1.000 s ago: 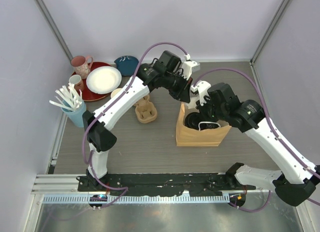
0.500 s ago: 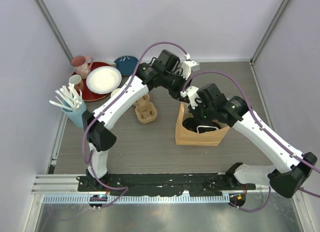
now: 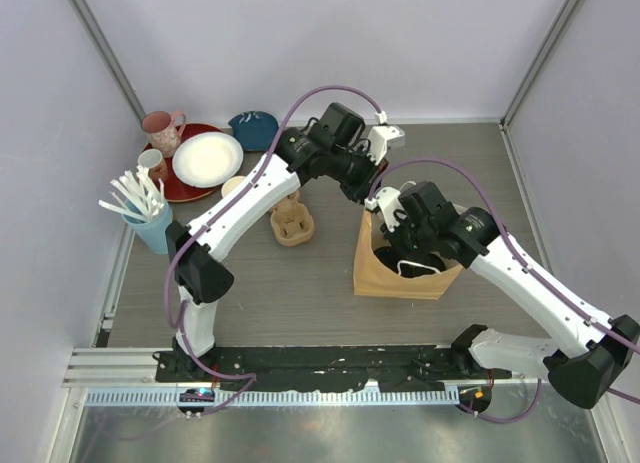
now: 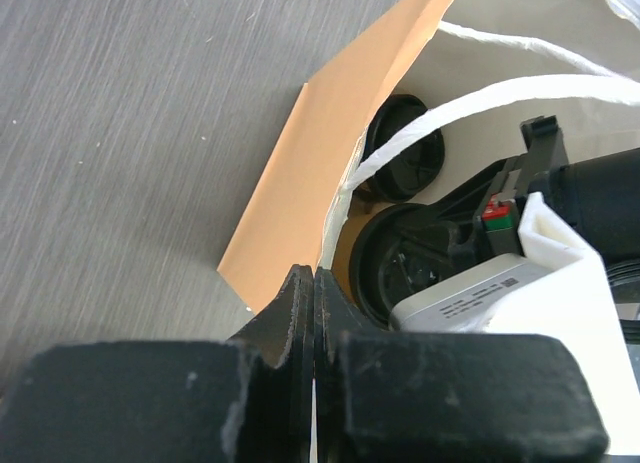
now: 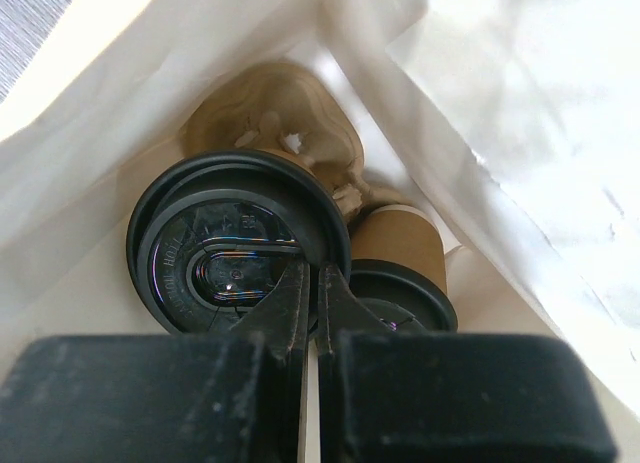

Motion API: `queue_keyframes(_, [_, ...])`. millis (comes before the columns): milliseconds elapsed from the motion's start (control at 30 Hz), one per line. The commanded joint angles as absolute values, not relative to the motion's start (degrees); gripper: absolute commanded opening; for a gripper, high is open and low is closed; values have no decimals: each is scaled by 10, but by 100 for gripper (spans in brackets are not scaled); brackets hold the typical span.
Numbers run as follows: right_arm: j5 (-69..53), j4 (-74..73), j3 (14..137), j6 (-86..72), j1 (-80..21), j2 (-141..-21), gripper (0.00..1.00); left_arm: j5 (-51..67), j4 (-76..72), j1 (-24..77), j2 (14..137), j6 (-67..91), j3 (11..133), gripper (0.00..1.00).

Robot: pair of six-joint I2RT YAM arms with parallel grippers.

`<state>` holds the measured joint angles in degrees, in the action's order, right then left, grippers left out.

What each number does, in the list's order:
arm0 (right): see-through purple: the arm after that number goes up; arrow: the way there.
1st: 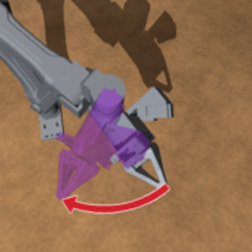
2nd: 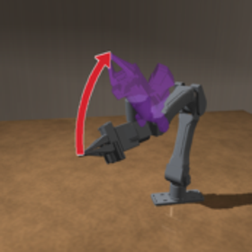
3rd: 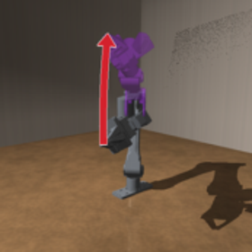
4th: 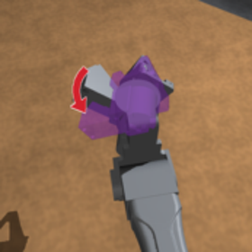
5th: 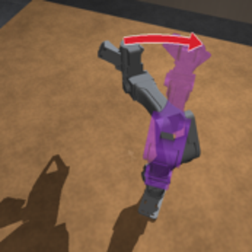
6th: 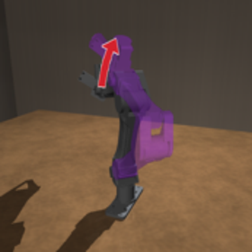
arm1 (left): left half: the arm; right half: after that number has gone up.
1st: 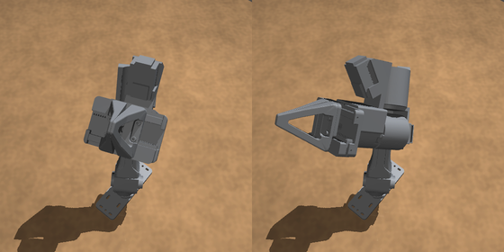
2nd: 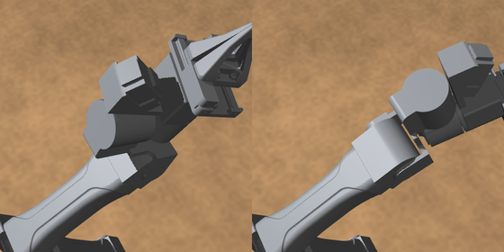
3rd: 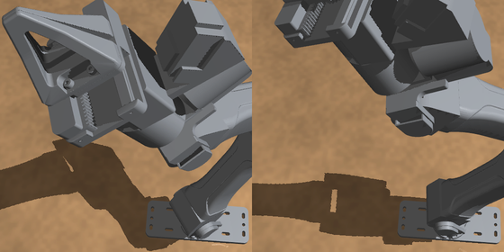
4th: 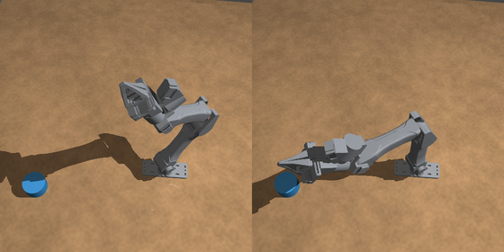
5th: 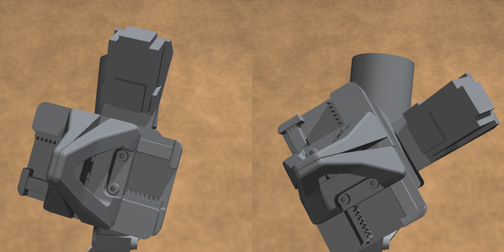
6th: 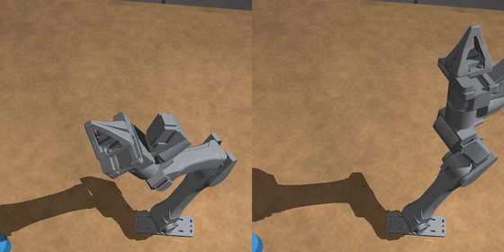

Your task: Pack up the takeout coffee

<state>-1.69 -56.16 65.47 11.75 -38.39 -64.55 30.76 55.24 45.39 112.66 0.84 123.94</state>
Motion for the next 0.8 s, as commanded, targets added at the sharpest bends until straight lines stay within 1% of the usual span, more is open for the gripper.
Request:
queue_keyframes(0, [-40, -566, 641, 125, -384, -628, 1, 277, 539, 452, 1092, -27, 1256, 0])
queue_keyframes(233, [-54, -548, 636, 104, -377, -652, 1, 311, 541, 449, 1089, -21, 1257, 0])
queue_keyframes(433, [-35, -518, 650, 61, -375, -683, 1, 352, 533, 454, 1094, 13, 1244, 0])
queue_keyframes(767, [-41, -484, 606, 32, -356, -681, 1, 360, 533, 454, 1089, 15, 1248, 0])
